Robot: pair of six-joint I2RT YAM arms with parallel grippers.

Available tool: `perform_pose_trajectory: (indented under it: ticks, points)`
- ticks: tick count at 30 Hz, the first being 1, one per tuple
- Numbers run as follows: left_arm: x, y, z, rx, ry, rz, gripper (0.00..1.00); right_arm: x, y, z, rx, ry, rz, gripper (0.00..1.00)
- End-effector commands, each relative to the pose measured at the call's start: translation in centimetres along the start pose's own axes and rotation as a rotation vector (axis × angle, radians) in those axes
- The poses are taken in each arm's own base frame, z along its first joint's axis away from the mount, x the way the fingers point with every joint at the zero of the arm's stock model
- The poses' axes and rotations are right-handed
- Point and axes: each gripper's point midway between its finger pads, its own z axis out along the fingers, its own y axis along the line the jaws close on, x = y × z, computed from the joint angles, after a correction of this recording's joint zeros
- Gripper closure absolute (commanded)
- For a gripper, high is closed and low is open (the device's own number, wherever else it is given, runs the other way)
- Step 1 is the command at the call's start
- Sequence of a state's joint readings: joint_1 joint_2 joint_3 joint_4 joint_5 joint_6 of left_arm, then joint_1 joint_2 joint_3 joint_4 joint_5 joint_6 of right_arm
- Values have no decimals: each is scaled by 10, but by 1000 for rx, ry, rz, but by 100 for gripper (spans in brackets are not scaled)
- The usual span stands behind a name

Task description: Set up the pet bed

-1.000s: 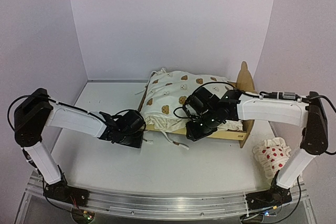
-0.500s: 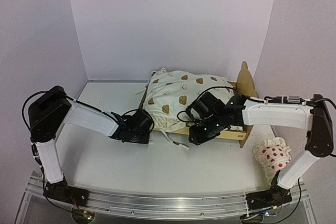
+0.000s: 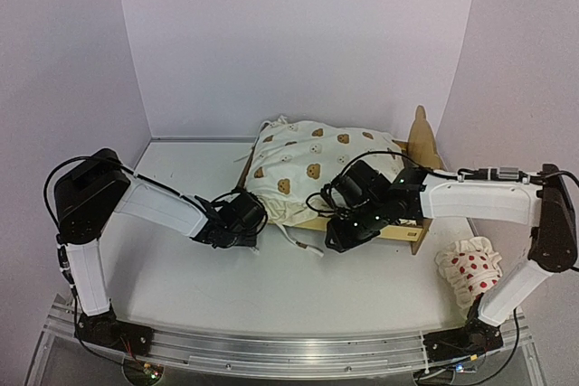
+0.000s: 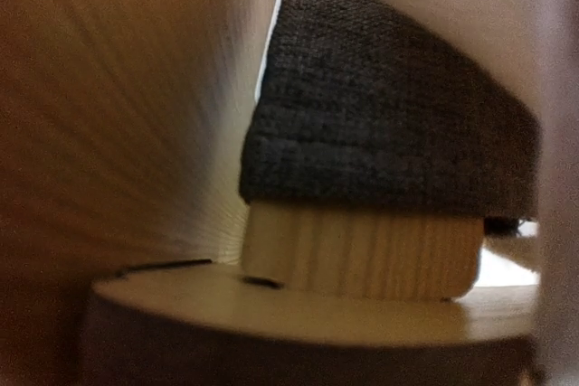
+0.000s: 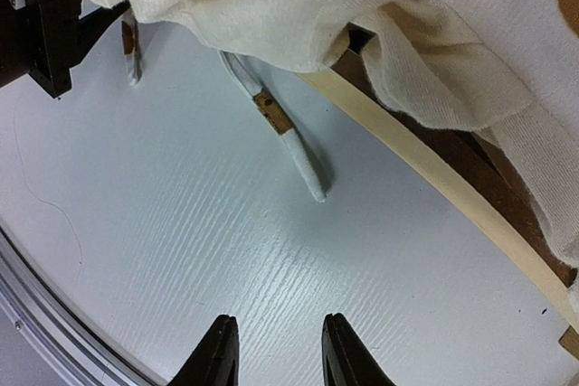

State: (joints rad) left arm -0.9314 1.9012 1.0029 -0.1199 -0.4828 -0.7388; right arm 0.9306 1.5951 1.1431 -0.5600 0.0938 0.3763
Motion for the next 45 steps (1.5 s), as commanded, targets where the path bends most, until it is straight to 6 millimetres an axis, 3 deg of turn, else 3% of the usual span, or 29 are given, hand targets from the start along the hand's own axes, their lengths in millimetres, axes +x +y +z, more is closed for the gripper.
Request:
perform_pose_trajectory:
  ticks: [1,8,17,24,28,33,38,45]
  points:
    - [31,8,-9,59,95,41,100,-24,15,6,-53,-60,22,67]
    - [49,8,-39,140,149,93,100,-62,10,42,56,-127,20,67]
    - [90,20,-74,181,241,119,100,-102,-28,58,175,-191,93,68]
    - [111,20,-95,190,282,125,100,-107,-32,63,153,-181,115,68]
    - [114,22,-97,199,283,120,100,-103,-20,62,78,-155,93,67]
    - [108,19,-95,203,252,121,100,-90,21,47,-139,-104,15,61]
    - [101,12,-95,221,225,121,100,-81,55,37,-218,-127,-83,53]
    - [95,10,-100,249,201,123,100,-93,68,70,-212,-244,-85,52]
